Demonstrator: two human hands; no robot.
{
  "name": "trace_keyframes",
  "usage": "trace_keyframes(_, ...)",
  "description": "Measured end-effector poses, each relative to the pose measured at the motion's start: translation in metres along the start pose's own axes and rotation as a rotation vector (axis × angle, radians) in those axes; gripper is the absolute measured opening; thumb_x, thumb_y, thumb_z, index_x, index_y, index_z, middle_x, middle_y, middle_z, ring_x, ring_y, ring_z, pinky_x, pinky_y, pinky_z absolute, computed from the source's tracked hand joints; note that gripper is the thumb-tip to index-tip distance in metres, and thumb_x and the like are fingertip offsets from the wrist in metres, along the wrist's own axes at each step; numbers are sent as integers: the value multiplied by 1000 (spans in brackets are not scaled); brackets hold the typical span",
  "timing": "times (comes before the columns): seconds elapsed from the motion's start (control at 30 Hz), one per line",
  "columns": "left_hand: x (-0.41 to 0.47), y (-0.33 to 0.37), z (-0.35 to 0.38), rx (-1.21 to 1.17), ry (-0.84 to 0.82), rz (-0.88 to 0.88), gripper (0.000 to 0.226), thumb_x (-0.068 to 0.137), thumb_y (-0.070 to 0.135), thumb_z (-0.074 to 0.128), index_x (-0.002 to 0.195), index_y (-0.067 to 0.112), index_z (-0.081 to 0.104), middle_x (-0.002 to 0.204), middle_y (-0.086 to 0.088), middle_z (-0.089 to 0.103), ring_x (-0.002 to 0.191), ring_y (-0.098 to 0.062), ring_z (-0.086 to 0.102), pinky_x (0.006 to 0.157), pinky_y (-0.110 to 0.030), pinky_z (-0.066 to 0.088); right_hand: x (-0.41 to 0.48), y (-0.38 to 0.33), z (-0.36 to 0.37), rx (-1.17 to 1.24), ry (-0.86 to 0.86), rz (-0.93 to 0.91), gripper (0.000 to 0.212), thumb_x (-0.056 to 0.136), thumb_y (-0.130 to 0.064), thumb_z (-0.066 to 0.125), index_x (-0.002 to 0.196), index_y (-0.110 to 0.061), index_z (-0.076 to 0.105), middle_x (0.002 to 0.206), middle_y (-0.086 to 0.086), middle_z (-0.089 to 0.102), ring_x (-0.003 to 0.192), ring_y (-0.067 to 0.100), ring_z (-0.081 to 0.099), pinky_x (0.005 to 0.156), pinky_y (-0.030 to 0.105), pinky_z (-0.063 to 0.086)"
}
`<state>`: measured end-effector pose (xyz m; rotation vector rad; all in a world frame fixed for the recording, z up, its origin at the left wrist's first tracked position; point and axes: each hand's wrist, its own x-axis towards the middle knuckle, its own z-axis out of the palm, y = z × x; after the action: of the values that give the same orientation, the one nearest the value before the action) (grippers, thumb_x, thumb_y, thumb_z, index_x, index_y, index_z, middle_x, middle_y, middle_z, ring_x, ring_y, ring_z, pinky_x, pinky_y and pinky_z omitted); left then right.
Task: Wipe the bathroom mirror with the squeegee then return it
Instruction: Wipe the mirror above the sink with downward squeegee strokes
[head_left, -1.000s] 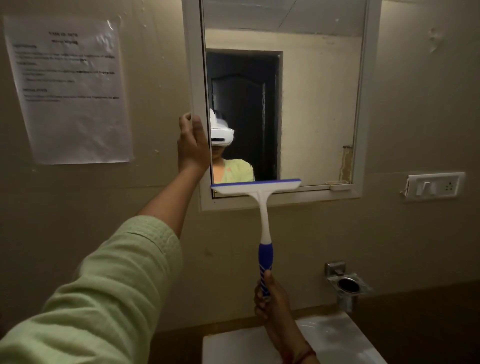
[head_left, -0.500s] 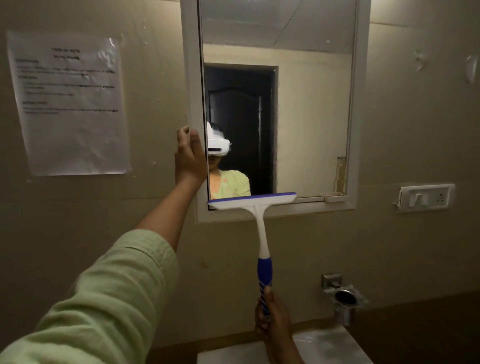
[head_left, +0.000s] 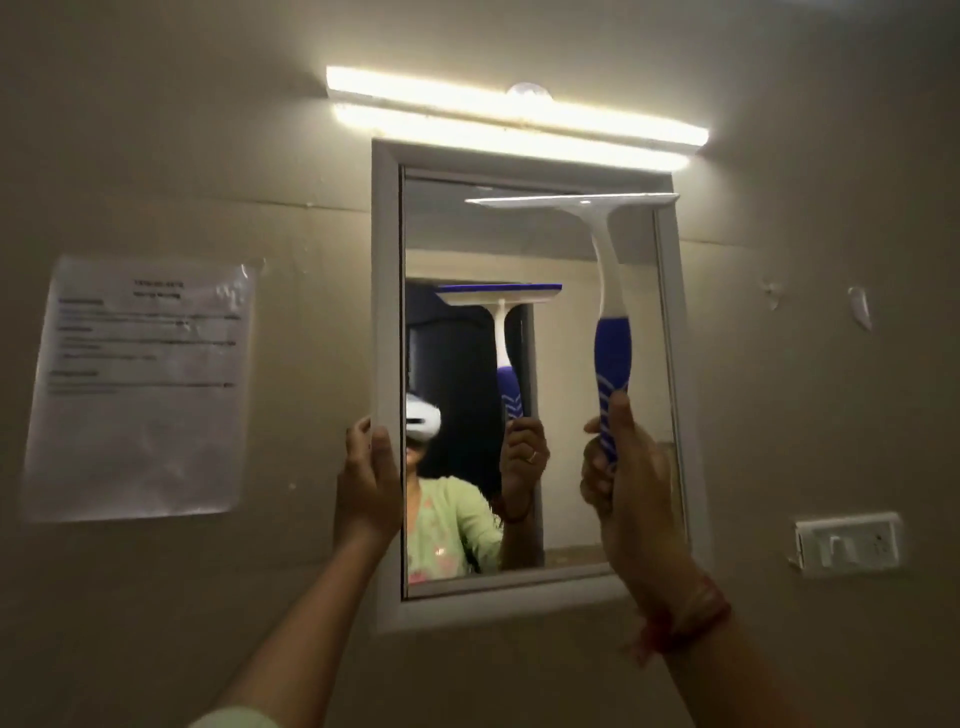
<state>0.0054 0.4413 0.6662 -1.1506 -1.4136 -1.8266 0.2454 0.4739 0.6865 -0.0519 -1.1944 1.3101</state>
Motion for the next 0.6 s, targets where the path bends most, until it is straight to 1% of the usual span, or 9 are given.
trace_keyframes(0.07, -1, 2, -1, -6, 3, 17, 42, 97, 38, 25, 114, 5, 45, 88, -13, 59, 82, -33, 58, 65, -29, 33, 23, -19, 8, -5, 23, -3, 41, 85, -53, 49, 78, -13, 56, 51, -4, 39, 36, 5, 33, 35, 16, 29)
trace_keyframes(0.13, -2, 5, -2, -12, 0, 9, 43, 96, 39, 24, 114, 6, 45, 86, -13, 58, 79, -31, 58, 62, -29, 34, 41, -33, 15, 1, 50, 25, 41, 89, -53, 48, 77, -14, 55, 50, -5, 38, 35, 5, 32, 34, 16, 28)
trace_keyframes(0.23, -2, 8, -2, -11, 6, -3, 43, 97, 37, 24, 116, 5, 45, 78, -3, 56, 70, -21, 55, 58, -28, 33, 57, -43, 20, -10, 81, 50, 42, 90, -54, 46, 76, -15, 54, 51, -4, 37, 35, 5, 31, 35, 16, 29)
trace_keyframes(0.27, -2, 9, -2, -8, 11, -4, 42, 97, 36, 25, 117, 5, 45, 77, -1, 54, 69, -18, 53, 59, -28, 32, 60, -44, 20, -27, 89, 47, 42, 90, -54, 46, 76, -15, 54, 52, -3, 37, 36, 6, 31, 36, 16, 29)
trace_keyframes(0.33, -2, 8, -2, -3, 20, -6, 42, 97, 37, 25, 117, 6, 45, 77, 0, 53, 69, -18, 51, 62, -28, 32, 64, -43, 19, -65, 96, 35, 42, 91, -54, 45, 76, -15, 54, 55, -2, 38, 36, 6, 32, 36, 16, 30)
trace_keyframes(0.43, -2, 8, -2, -5, 19, -8, 45, 95, 40, 24, 118, 7, 45, 76, -1, 54, 70, -22, 54, 62, -29, 34, 68, -41, 20, -113, 102, 26, 42, 91, -53, 46, 79, -14, 54, 56, -1, 40, 39, 7, 33, 37, 17, 31)
trace_keyframes(0.47, -2, 9, -3, -2, 19, -9, 44, 96, 39, 24, 119, 8, 44, 76, 0, 54, 69, -20, 54, 62, -29, 35, 69, -40, 21, -131, 102, 26, 42, 91, -53, 46, 80, -14, 54, 57, -1, 41, 41, 8, 33, 38, 18, 32)
trace_keyframes(0.57, -2, 10, -3, 12, 15, -3, 41, 97, 37, 25, 118, 8, 44, 72, 8, 51, 65, -3, 50, 54, -22, 33, 73, -42, 26, -169, 95, 30, 42, 92, -52, 45, 87, -11, 54, 59, 0, 42, 46, 9, 36, 43, 20, 33)
trace_keyframes(0.6, -2, 10, -3, 12, 14, -5, 42, 97, 38, 25, 118, 8, 44, 72, 8, 50, 65, -1, 48, 54, -21, 32, 75, -43, 28, -176, 86, 33, 42, 93, -51, 44, 90, -10, 54, 60, 0, 43, 45, 9, 38, 43, 19, 34)
